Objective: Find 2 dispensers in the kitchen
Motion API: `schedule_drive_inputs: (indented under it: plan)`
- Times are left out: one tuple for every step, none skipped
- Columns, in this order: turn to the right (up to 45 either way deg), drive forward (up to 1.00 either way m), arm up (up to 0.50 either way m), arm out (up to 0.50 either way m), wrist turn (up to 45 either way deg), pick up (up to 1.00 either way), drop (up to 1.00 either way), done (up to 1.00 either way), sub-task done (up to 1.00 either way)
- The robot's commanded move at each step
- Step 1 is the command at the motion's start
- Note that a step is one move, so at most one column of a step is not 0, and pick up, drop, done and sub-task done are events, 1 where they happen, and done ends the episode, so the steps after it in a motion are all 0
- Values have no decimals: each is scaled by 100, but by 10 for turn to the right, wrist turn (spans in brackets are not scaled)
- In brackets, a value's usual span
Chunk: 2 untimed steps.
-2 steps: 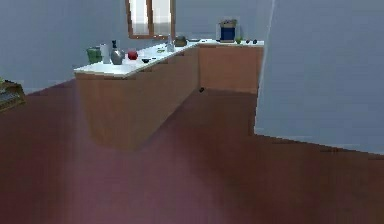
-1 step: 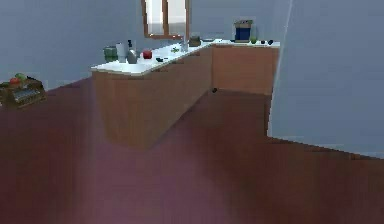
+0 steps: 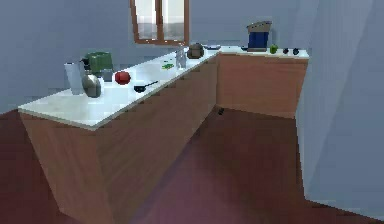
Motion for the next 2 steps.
schedule_drive_inputs:
  plan:
    - [0, 70, 0, 0, 0, 0, 0, 0, 0]
    - [-450, 0, 0, 0, 0, 0, 0, 0, 0]
